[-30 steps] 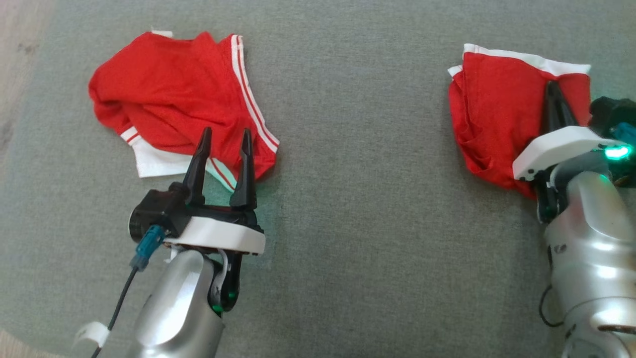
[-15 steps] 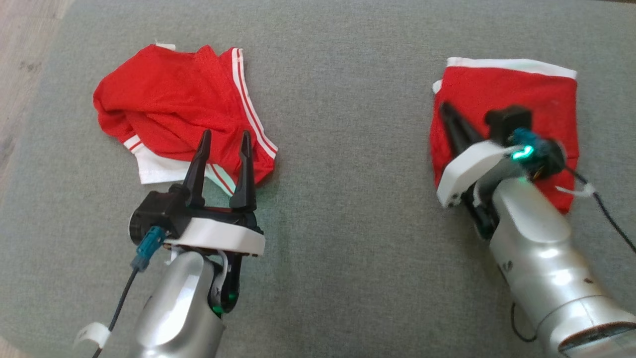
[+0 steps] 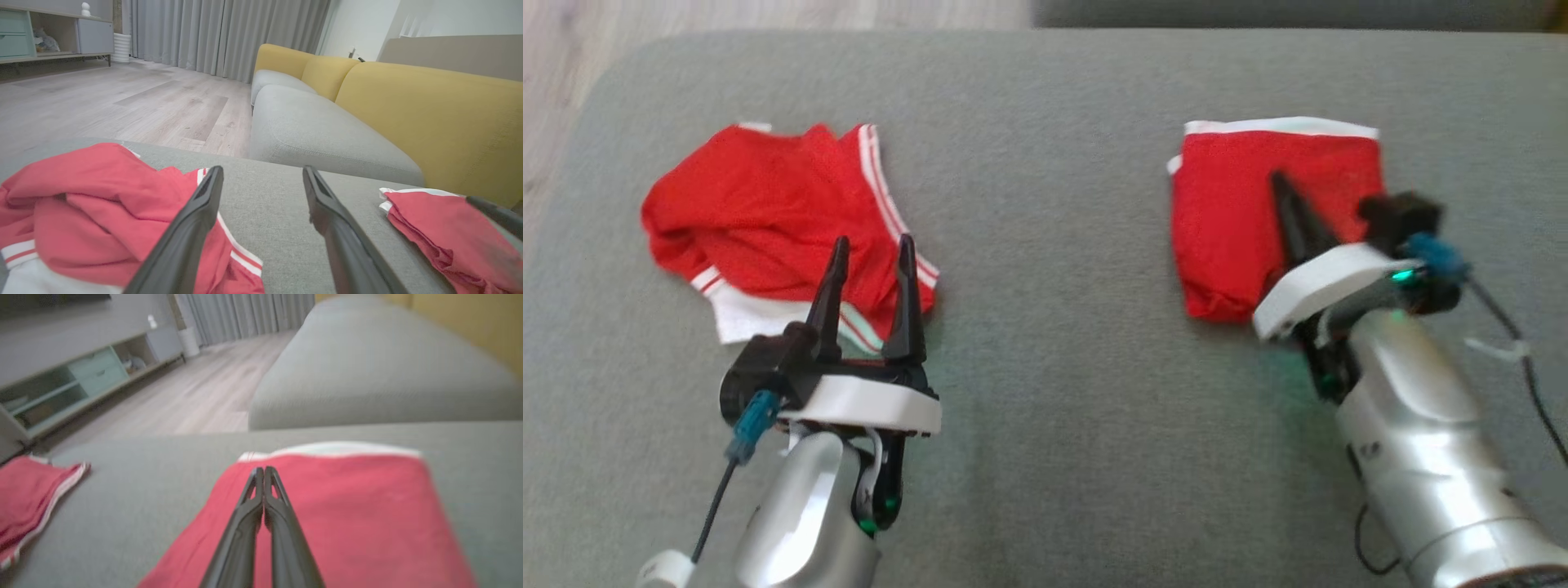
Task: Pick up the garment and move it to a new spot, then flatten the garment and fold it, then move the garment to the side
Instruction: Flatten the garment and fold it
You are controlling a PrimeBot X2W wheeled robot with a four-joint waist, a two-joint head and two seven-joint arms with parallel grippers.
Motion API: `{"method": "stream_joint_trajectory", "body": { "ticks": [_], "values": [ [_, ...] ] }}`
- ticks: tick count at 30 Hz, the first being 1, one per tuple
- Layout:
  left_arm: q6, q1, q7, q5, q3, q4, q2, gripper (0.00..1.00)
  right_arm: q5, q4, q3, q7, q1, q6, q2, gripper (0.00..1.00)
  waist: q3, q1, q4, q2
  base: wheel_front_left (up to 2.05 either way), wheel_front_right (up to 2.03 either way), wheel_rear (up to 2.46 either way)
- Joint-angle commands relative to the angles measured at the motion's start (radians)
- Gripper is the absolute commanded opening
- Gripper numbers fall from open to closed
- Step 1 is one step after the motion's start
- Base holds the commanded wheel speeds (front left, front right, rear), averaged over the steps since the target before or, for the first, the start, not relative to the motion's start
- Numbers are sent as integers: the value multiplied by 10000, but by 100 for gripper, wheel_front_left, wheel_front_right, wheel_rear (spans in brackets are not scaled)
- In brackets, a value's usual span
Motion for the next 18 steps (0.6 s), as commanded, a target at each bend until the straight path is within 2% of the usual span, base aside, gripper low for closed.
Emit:
{"method": "stream_joint_trajectory", "body": {
  "ticks": [1, 4, 5, 11, 12, 13, 18],
  "values": [
    [22, -19, -51, 95, 444, -307, 135, 100, -414, -1315, -632, -131, 372, -7, 155, 0, -359, 1, -385, 0, 0, 0, 0],
    [13, 106, -51, 127, 523, -319, 135, 100, -1078, -2766, -1574, -134, 1303, -7, 162, 0, -589, 1, -615, 0, 0, 0, 0],
    [13, 106, -51, 127, 523, -319, 135, 100, -1078, -2766, -1574, -134, 1303, -7, 162, 0, -589, 1, -615, 0, 0, 0, 0],
    [31, 373, -51, 157, 593, -325, 135, 100, -1586, -4854, -2468, -135, 3145, -7, 190, 0, -922, 1, -917, 0, 0, 0, 0],
    [24, 427, -51, 177, 613, -329, 135, 100, -1570, -5107, -2523, -136, 3413, -7, 191, 44, -953, 1, -952, 0, 0, 0, 0],
    [12, 481, -51, 214, 635, -329, 135, 100, -1610, -5328, -2534, -136, 3677, -7, 192, 100, -976, 1, -980, 0, 0, 0, 0],
    [-27, 782, -51, 323, 754, -297, 135, 100, -1573, -5969, -2564, -136, 4734, -7, 194, 100, -1059, 1, -1077, 0, 0, 0, 0]
  ]
}}
